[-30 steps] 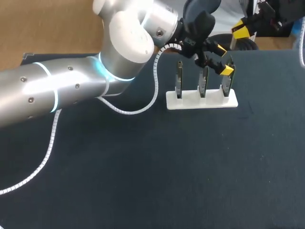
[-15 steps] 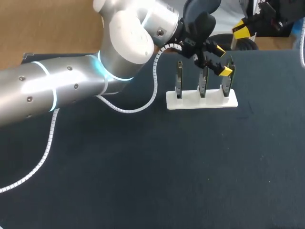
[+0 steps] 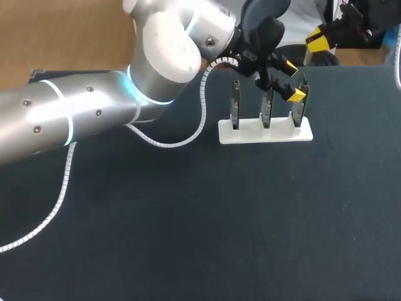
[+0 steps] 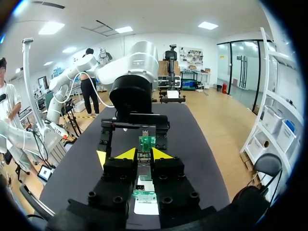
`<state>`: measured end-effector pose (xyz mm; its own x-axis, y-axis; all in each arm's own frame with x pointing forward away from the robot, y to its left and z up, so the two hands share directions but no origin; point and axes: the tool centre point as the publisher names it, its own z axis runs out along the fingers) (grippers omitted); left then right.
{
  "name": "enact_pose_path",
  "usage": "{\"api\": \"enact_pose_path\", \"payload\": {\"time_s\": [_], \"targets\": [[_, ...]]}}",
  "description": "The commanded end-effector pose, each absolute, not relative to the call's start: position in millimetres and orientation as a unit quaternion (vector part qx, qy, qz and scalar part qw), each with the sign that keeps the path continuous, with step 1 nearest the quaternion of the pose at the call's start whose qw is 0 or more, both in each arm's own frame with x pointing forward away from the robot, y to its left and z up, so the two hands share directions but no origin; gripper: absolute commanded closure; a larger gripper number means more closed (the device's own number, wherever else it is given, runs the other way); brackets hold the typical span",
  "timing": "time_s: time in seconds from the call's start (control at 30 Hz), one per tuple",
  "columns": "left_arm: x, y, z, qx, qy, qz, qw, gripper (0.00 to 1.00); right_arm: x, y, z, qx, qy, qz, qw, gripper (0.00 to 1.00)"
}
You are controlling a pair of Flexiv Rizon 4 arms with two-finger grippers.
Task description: Pick up the optical module with the left hand, and insert it into the network port with the right hand.
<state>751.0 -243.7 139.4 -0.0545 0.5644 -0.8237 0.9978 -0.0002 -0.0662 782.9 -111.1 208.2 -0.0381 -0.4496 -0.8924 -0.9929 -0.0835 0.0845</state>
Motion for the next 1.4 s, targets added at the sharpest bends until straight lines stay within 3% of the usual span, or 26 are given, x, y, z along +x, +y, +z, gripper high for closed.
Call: {"api": "enact_pose_path", "payload": {"time_s": [0.03,1.4], "targets": [[752,-244,139,0.615,0.635,-0.351,0.308,0.0,775,-111,209,-0.61,0.593,0.407,0.333,1.0],[752,-244,139,0.615,0.635,-0.351,0.308,0.0,770,-115,177,-0.63,0.599,0.38,0.315,1.0]]}}
